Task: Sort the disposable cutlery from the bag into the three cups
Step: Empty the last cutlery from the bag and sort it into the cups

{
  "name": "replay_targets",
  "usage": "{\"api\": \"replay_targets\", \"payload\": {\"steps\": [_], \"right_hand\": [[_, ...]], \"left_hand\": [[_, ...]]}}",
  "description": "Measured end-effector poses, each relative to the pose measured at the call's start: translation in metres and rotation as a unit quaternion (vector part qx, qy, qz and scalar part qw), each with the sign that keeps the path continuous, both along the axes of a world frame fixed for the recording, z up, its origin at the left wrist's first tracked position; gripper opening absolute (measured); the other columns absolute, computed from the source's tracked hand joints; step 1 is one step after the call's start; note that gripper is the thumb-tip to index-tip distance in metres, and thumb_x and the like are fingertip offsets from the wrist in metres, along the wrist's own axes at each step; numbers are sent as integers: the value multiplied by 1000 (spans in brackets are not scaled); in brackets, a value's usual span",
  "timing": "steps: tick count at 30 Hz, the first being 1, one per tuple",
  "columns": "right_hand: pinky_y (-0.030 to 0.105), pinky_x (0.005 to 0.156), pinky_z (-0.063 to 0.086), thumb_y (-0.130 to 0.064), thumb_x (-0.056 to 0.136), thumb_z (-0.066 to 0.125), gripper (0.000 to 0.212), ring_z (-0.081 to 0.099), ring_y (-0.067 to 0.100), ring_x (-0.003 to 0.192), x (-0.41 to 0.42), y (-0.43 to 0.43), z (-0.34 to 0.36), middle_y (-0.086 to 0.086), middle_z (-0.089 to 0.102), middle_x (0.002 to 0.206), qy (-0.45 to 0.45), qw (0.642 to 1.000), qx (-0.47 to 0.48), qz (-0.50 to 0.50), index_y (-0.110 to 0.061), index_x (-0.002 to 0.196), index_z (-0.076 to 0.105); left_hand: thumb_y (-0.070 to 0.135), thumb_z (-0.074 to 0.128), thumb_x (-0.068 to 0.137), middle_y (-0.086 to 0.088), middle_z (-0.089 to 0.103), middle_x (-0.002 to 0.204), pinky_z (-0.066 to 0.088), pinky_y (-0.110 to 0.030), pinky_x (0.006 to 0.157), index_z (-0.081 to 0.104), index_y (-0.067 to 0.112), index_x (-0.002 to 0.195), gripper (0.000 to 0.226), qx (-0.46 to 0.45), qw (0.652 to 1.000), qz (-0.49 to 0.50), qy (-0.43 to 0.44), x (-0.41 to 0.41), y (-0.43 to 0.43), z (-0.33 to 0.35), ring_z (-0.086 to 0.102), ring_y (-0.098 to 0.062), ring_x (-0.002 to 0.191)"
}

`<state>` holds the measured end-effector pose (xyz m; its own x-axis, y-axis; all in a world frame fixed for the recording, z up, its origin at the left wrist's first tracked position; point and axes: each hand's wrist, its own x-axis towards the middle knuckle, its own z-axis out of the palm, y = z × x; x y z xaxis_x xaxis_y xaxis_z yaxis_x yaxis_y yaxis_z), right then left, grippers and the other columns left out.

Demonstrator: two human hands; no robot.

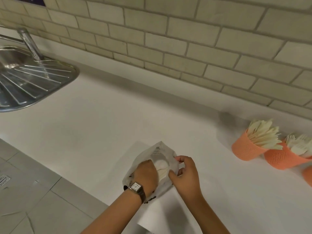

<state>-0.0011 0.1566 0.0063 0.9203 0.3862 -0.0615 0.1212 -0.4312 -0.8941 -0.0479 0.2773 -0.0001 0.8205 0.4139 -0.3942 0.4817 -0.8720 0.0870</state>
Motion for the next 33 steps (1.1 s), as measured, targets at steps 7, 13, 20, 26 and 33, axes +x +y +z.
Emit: {"api": "replay_targets", "payload": {"steps": [7,13,20,26,33], "right_hand": [[11,60,42,-10,76,64,23,52,6,64,7,0,6,-13,56,92,-40,999,-31,9,-25,90,54],[28,65,51,-14,78,61,9,57,12,69,19,4,2,-8,58,80,-45,998,-46,-27,-21,77,55],[40,46,56,1,79,56,8,55,26,61,25,3,8,0,51,75,60,995,23,-74,-7,78,55],[20,33,45,4,83,51,10,50,20,46,33,8,12,4,49,73,112,989,32,-91,-4,77,52],[30,44,53,-5,82,61,10,57,18,45,35,8,15,6,57,90,109,992,27,-53,-13,80,54]], "left_hand": [[-1,33,94,-15,57,120,40,-31,93,55,2,113,29,46,996,-75,34,-10,0,-8,53,-28,112],[3,31,94,-9,61,108,39,-24,68,36,6,126,33,-106,993,25,-44,-19,5,5,59,-21,90],[14,32,97,13,38,67,46,-16,59,42,14,133,37,-262,961,-13,-91,-47,20,34,35,1,54],[20,36,95,7,44,58,33,-12,50,48,17,93,13,-269,949,-79,-145,-65,11,64,38,-10,49],[33,32,98,13,52,82,42,-12,59,35,46,98,13,-256,893,-74,-362,-53,14,65,53,-3,67]]}}
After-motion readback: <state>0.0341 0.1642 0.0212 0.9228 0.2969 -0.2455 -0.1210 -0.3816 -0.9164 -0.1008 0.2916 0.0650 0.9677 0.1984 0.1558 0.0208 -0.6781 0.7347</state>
